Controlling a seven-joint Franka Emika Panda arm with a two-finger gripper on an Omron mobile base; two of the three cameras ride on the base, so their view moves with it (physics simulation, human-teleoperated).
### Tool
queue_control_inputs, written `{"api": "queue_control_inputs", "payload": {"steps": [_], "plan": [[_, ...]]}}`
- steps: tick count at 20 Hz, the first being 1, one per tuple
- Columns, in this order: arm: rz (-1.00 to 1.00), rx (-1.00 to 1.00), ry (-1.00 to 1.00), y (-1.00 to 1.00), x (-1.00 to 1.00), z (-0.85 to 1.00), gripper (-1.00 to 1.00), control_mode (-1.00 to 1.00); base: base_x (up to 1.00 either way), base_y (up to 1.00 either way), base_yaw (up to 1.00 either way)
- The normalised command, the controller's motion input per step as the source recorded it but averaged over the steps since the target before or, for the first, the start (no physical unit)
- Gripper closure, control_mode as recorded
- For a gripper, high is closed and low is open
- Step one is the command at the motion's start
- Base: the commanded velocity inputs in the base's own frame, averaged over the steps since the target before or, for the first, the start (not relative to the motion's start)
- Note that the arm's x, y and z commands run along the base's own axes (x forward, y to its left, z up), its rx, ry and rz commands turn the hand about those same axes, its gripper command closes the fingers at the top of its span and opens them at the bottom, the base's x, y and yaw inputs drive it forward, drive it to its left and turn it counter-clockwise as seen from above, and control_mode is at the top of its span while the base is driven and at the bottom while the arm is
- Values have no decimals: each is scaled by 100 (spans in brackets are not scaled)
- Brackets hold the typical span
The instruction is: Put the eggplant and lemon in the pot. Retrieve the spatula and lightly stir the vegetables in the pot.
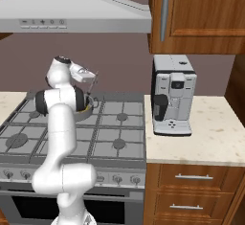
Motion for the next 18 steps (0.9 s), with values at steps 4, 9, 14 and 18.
{"api": "queue_control_inputs", "payload": {"steps": [4, 9, 14, 18], "plan": [[0, 0, 0, -20, 0, 0, 100, -100, 0, 0, 0], [0, 0, -6, -31, 0, -1, 100, -100, 0, 0, 0], [0, 0, -2, -2, 0, -6, 100, -100, 0, 0, 0], [-3, -2, 0, 11, 0, -4, 100, -100, 0, 0, 0]]}}
